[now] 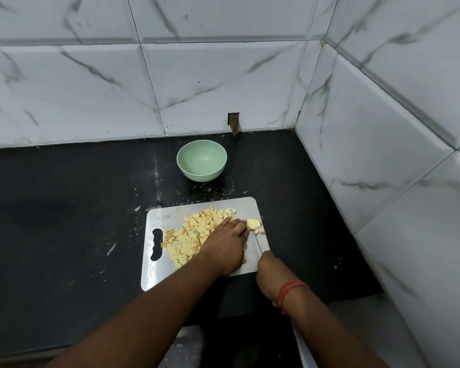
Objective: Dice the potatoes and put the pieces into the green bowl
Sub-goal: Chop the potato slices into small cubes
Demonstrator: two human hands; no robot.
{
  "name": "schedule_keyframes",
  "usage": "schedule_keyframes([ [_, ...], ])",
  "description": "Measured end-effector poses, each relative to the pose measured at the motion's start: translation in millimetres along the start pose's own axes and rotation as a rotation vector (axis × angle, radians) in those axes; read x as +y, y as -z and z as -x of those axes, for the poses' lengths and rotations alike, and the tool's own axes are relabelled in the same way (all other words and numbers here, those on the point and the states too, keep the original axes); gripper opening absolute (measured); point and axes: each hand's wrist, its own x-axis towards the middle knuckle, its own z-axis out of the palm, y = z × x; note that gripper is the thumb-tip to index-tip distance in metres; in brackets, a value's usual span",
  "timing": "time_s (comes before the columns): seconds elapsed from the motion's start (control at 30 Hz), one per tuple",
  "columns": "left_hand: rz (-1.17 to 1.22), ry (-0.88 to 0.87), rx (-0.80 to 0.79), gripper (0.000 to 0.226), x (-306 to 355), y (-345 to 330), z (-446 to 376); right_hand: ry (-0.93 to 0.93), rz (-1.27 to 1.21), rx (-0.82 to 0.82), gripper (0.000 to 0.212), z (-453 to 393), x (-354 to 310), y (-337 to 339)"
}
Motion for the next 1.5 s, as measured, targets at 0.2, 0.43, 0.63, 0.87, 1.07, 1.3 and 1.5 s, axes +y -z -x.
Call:
schedule_keyframes([
  [0.2, -0.011, 0.009, -0.003, 0.058, -1.9, -0.9, 1.7, 0.023, 0.049, 0.07, 0.041, -3.4, 6.0, 9.8],
  [0.43, 0.042, 0.01, 0.017, 0.06, -7.4, -2.6, 8.3, 0.264, 0.042, 0.126, 0.033, -2.5, -5.2, 15.2],
  [0.63, 0.061, 0.022, 0.049, 0.059, -5.0, -2.2, 10.6, 0.108, 0.07, 0.056, 0.042, -15.1, -19.2, 10.9],
  [0.87, 0.03, 0.011, 0.031, 0.059, -5.4, 1.7, 9.2, 0.229, 0.097, 0.094, 0.042, -15.6, -18.1, 6.7],
  [1.07, -0.028, 0.012, 0.022, 0.058, -3.4, 2.7, 7.6, 0.201, 0.066, 0.072, 0.043, -15.5, -15.2, 2.6],
  [1.3, -0.045, 0.013, 0.023, 0.057, -1.7, 5.2, 6.9, 0.046, 0.133, -0.045, 0.037, -16.8, -11.9, -7.8],
  [1.5, -0.049, 0.012, 0.004, 0.056, -1.1, 8.2, 6.6, 0.185, 0.194, 0.057, 0.036, -9.4, 11.2, -11.8],
])
